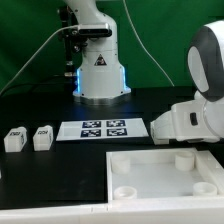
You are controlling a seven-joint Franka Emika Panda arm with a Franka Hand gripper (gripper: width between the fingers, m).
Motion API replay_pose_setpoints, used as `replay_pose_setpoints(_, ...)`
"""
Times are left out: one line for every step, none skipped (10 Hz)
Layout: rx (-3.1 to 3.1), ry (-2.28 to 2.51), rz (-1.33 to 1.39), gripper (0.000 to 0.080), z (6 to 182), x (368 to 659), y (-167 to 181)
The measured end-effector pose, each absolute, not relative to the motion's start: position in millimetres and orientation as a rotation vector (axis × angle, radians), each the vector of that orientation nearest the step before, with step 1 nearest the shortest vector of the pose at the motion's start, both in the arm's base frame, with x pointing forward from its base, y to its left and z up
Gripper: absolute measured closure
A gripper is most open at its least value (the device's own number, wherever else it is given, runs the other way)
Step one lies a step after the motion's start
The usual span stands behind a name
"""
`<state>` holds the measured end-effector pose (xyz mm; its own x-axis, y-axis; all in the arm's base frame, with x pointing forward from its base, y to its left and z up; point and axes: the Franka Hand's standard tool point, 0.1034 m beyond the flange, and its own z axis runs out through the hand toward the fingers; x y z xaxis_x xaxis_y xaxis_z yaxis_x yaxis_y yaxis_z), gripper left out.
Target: Assemble one leg
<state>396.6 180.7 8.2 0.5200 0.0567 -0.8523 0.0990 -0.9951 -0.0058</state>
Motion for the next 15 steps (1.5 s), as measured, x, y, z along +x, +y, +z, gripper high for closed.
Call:
replay_pose_setpoints(2.701,0.138,-1.512,0.0508,8.2,397,181)
replay_pose_setpoints(2.701,0.138,-1.512,0.0508,8.2,397,181)
replay_pose_setpoints(2.701,0.138,-1.512,0.0507,8.2,397,181)
replay_pose_setpoints(2.701,0.138,-1.512,0.0506,8.2,397,181)
replay_pose_setpoints(2.701,0.138,-1.512,0.0506,8.2,397,181)
replay_pose_setpoints(2.704,0.143,-1.51,0.0506,9.0,398,180)
replay_pose_setpoints(2.723,0.162,-1.496,0.0506,14.8,403,179)
replay_pose_setpoints(2.761,0.174,-1.438,0.0506,23.8,411,178)
replay_pose_setpoints(2.773,0.202,-1.427,0.0506,39.3,413,176)
replay_pose_setpoints(2.801,0.231,-1.401,0.0506,54.6,422,173)
replay_pose_setpoints(2.901,0.264,-1.244,0.0506,65.2,443,171)
replay_pose_setpoints(3.001,0.285,-1.041,0.0506,87.6,458,163)
replay_pose_setpoints(3.067,0.294,-0.865,0.0506,107.8,465,151)
replay_pose_setpoints(3.1,0.292,-0.766,0.0506,121.5,474,142)
replay_pose_setpoints(3.152,0.284,-0.582,0.0506,134.0,493,133)
